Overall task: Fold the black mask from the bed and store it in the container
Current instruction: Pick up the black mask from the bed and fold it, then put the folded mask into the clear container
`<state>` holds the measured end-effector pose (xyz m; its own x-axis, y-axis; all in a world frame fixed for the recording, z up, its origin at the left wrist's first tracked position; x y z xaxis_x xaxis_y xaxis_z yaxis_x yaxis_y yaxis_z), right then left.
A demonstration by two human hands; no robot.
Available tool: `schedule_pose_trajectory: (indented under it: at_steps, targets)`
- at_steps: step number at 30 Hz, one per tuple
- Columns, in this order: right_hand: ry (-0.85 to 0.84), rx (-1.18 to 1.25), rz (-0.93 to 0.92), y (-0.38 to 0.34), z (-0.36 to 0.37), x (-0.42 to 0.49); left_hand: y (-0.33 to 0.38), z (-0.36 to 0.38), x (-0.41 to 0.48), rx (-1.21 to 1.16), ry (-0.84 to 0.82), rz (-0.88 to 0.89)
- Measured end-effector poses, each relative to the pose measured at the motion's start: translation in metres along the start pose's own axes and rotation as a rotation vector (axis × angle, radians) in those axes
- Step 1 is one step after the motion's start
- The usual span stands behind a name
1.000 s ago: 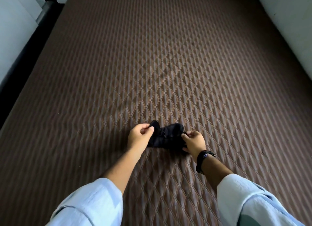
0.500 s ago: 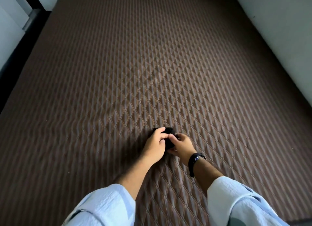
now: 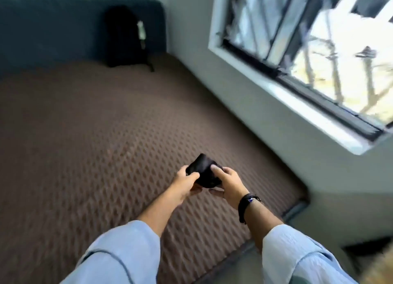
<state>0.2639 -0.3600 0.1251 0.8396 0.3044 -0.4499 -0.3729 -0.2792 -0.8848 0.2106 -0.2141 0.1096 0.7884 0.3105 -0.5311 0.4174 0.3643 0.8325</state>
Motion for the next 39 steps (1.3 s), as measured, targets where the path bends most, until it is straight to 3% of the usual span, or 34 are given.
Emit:
schedule_pose_trajectory:
  at_steps: [4, 12, 22, 27, 31, 34, 39]
  targets:
    - [0.293, -0.048, -0.132, -0.048, -0.136, -0.104, 0.044, 0.137, -0.084, 0.132, -0.318, 0.060]
    - [0.628, 0.073, -0.050, -0.020, -0.342, -0.323, 0.018, 0.363, -0.255, 0.355, -0.798, 0.109]
    - [0.887, 0.268, 0.068, 0.087, -0.499, -0.546, -0.090, 0.545, -0.430, 0.450, -0.973, 0.008]
    - [0.973, 0.397, 0.124, 0.139, -0.557, -0.622, -0.149, 0.616, -0.498, 0.478, -1.056, -0.031]
    - [1.096, 0.360, 0.198, 0.174, -0.595, -0.656, -0.191, 0.664, -0.520, 0.528, -1.065, -0.009]
    - [1.147, 0.199, 0.286, 0.197, -0.614, -0.658, -0.215, 0.688, -0.507, 0.670, -0.982, 0.128]
    - [1.193, -0.271, 0.424, 0.210, -0.634, -0.641, -0.227, 0.713, -0.493, 1.094, -0.909, 0.595]
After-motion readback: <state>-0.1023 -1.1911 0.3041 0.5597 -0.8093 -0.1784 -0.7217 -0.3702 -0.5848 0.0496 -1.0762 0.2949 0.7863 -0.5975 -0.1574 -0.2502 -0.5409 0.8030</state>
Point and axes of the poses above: each hand's wrist, its own x-axis towards the middle knuckle, its own z-axis out of the palm, y = z × x, the point moved 8 cm from there along x, towards the middle knuckle, and after that the axes turned 8 degrees about -x, right-handed, at the moved point
